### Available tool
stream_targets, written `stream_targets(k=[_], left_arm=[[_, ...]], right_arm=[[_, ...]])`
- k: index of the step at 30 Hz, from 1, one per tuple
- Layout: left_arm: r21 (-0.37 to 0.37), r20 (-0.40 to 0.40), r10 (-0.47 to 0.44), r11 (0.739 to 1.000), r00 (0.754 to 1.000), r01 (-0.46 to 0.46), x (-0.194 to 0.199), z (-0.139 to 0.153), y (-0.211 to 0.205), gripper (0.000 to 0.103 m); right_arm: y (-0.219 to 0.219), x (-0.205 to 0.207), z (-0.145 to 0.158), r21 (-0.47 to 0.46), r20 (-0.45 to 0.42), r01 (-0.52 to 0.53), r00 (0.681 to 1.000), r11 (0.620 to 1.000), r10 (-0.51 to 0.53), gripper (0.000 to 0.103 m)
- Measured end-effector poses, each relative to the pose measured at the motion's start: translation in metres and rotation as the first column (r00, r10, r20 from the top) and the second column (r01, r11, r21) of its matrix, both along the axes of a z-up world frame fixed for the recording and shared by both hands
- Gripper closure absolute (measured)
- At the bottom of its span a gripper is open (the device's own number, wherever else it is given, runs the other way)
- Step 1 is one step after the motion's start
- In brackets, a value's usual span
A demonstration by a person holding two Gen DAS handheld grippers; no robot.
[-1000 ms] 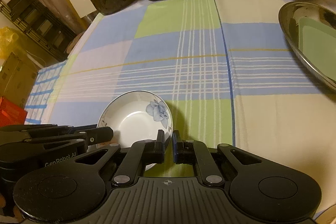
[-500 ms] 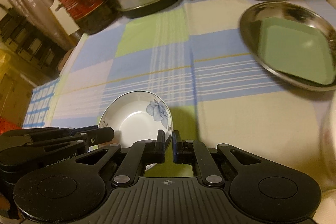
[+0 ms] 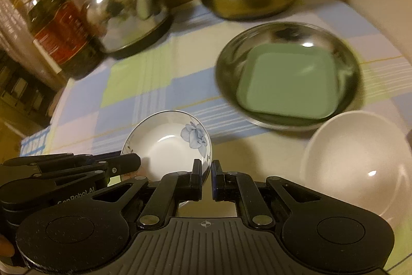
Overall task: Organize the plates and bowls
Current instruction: 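Carry the floral saucer over the green plate in the steel basin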
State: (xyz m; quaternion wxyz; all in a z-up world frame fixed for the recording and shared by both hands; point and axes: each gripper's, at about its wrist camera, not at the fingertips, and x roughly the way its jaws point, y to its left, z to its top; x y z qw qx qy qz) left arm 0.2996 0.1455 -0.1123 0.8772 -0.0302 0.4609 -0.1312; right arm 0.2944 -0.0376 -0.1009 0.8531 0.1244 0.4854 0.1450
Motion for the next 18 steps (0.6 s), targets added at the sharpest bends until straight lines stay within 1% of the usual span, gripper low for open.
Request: stream_targets(k=[8,18], left_arm=[[-0.007,0.034,-0.069,0.998,0.997,0.069,0.025,0.007,-0.028,0.094],[-0.010,0.057,-0.116,0.993,0.992,0.117,0.058,0.008,-0.054,0.094]], right_arm=[[-0.028,0.015,0.009,-0.016,0.024,0.069,0.997,0.998,-0.068,0.096],[-0.057,0.039,0.010,-0.009,0.028,0.144,0.989,0.990,-0.144,0.096]])
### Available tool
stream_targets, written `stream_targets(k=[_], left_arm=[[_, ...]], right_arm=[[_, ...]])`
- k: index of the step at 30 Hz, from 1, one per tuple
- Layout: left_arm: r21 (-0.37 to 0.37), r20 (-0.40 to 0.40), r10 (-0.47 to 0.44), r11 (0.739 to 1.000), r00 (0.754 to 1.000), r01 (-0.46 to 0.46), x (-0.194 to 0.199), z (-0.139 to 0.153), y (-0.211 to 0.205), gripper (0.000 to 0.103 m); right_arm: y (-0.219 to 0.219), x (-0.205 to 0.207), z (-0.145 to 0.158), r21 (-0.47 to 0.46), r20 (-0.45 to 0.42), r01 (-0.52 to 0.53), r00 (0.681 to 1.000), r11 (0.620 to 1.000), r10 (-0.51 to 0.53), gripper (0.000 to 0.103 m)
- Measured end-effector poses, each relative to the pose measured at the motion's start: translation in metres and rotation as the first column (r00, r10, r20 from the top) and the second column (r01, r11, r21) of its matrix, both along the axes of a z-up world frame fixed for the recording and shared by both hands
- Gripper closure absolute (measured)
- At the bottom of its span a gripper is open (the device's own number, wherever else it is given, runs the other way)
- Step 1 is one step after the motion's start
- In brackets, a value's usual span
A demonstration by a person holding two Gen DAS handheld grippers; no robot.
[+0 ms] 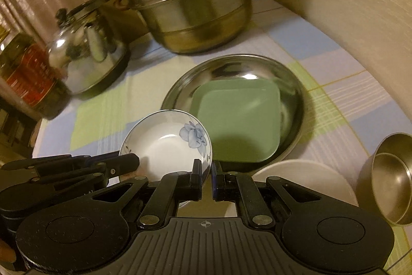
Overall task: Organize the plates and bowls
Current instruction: 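Carry the floral saucer over the green plate in the steel basin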
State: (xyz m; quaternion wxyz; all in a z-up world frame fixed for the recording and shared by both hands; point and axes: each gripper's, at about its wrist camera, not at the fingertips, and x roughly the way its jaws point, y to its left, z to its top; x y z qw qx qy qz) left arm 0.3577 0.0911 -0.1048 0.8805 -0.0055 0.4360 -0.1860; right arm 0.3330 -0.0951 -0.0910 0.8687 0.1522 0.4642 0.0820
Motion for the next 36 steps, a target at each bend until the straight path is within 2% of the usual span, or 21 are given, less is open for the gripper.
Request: stream_targets(k=[8,16,28,36], left_arm=[[-0.001,-0.006,-0.022,1.000,1.000,0.022,0.030,-0.008,-0.019,0.094],[-0.013,-0.045,-0.029,1.000,0.999,0.028,0.061,-0.024,-0.032,0.094],[-0.001,-0.099,-0.035,0.999,0.995,0.035,0.083,-0.053,-0.045,0.094],[0.005,-0.115,-0.036,0.999,0.993,0.036,0.090,-0.060,-0.049,0.095]], right_arm=[[-0.019,0.023,-0.007,-0.003,-0.008,0.043,0.999,0.999,-0.043,0.096],[-0.031,0.046,-0.022,-0.020,-0.032,0.064,0.997,0.998,-0.065,0.096],[-0.037,0.068,-0.045,-0.046,-0.088,0.091,0.992,0.995,-0.095,0.096],[-0.041,0.078,-0.057,-0.052,-0.107,0.098,0.989,0.994,-0.103,0.096]])
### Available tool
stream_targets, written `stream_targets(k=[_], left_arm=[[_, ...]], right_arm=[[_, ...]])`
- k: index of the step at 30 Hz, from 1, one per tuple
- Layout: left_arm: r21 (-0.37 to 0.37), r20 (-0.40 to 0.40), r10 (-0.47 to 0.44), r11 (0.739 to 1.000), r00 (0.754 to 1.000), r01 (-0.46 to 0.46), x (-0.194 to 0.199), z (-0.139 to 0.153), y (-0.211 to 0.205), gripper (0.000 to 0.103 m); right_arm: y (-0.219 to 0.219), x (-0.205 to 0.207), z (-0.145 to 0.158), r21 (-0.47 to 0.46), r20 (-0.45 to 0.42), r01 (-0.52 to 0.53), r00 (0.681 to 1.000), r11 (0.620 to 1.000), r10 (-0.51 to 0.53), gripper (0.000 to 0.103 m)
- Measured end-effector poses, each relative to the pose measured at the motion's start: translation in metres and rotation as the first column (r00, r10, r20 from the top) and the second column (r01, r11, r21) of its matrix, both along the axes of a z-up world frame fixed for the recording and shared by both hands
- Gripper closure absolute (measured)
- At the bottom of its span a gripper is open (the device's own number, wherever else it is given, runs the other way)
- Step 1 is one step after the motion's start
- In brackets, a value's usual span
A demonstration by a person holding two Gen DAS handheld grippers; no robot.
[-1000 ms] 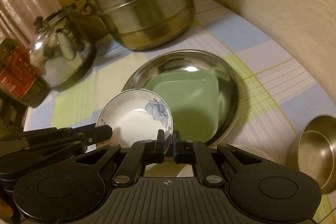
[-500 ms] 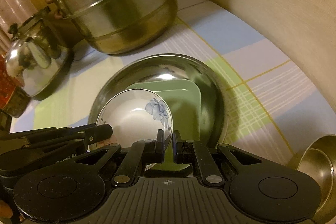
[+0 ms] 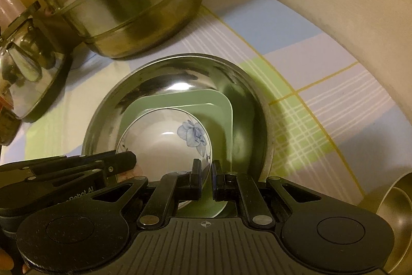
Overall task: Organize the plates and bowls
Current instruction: 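Carry the floral saucer over the green plate in the steel basin, then lower the floral saucer onto the green plate and open the right gripper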
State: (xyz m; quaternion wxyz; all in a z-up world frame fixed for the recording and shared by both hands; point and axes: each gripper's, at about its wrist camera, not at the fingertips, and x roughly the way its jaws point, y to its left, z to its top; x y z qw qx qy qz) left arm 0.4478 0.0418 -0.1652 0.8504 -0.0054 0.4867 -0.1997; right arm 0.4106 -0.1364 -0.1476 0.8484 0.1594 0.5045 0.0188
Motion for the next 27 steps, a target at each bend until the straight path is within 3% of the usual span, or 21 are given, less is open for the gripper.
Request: stream_targets(k=[9,13,16,17,20,27], left_arm=[[0.003,0.016,0.001,1.000,1.000,-0.001,0.002,0.000,-0.002,0.094],[0.002,0.045,0.006,1.000,0.999,-0.006,-0.001,0.009,0.000,0.085],[-0.006,0.059,0.009,1.000,0.998,-0.009,-0.006,0.018,0.003,0.085],[-0.012,0.062,0.012,1.000,0.998,-0.011,-0.008,0.022,0.005,0.084],[-0.042,0.086,0.017,0.999,0.996,-0.014,-0.019,0.036,0.013,0.082],[-0.055,0.139,0.042,0.998,0.989,-0.034,-0.058,0.069,0.032,0.078]], right_arm=[[0.000,0.003,-0.001,-0.029,0.031,-0.008,0.999,1.000,0.009,0.095],[-0.002,0.000,0.003,-0.038,0.058,0.001,0.998,0.999,0.001,0.095],[-0.004,-0.005,0.013,-0.034,0.095,0.003,0.996,0.999,0.000,0.092],[-0.004,-0.007,0.017,-0.027,0.108,0.003,0.994,1.000,0.000,0.086],[-0.007,-0.018,0.032,-0.008,0.156,0.008,0.988,1.000,-0.007,0.054],[-0.010,-0.055,0.069,0.059,0.236,0.007,0.971,0.998,-0.021,0.045]])
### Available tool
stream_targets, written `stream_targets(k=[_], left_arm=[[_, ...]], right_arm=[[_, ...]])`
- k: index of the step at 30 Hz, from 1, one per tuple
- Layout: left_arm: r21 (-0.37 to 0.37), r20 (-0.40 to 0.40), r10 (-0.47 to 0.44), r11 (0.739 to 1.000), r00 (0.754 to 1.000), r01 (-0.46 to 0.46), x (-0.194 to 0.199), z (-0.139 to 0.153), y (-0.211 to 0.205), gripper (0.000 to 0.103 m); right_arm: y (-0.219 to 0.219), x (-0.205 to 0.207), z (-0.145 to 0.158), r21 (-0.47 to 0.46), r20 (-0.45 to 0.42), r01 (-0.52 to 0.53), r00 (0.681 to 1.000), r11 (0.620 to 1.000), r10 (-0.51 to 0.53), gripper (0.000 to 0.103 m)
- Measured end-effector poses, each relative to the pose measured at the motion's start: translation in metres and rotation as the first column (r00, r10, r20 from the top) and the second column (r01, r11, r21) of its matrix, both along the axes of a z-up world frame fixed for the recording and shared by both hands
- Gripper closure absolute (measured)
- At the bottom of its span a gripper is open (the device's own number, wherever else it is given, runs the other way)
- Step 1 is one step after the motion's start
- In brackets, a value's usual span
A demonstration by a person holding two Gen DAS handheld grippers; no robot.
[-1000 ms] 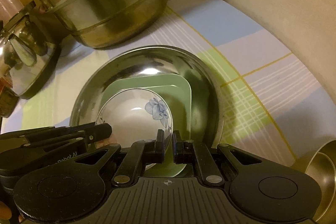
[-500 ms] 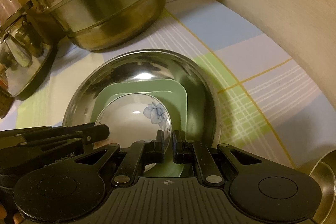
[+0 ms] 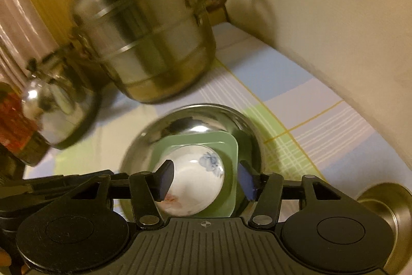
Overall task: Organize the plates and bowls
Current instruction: 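Lower the floral saucer onto the green plate and open the right gripper, then lift the right gripper back and move it toward the cream bowl stack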
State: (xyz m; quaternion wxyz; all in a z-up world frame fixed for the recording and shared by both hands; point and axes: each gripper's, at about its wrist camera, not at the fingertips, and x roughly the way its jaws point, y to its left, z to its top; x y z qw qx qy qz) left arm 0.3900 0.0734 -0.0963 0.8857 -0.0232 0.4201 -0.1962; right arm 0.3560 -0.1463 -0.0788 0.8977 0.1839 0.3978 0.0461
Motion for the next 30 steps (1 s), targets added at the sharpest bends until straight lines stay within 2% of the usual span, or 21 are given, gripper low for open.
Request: stream_targets(k=[6,11,18,30], left_arm=[[0.016,0.028,0.031,0.999,0.999,-0.031,-0.050,0.024,0.019,0.077],[0.002,0.017,0.071,0.997,0.997,-0.072,-0.099,0.036,0.028,0.077],[0.001,-0.001,0.101,0.995,0.995,-0.101,-0.172,0.047,0.031,0.077],[0.015,-0.002,0.110,0.994,0.994,-0.110,-0.270,0.053,0.019,0.077]], right_arm=[[-0.003,-0.049,0.029,0.042,0.063,-0.024,0.998,0.999,0.022,0.033],[-0.003,-0.097,0.047,0.081,0.084,-0.059,0.995,0.995,0.052,0.024],[0.001,-0.163,0.064,0.106,0.082,-0.108,0.992,0.988,0.100,0.022],[-0.002,-0.252,0.066,0.047,0.044,-0.168,0.985,0.985,0.166,0.021]])
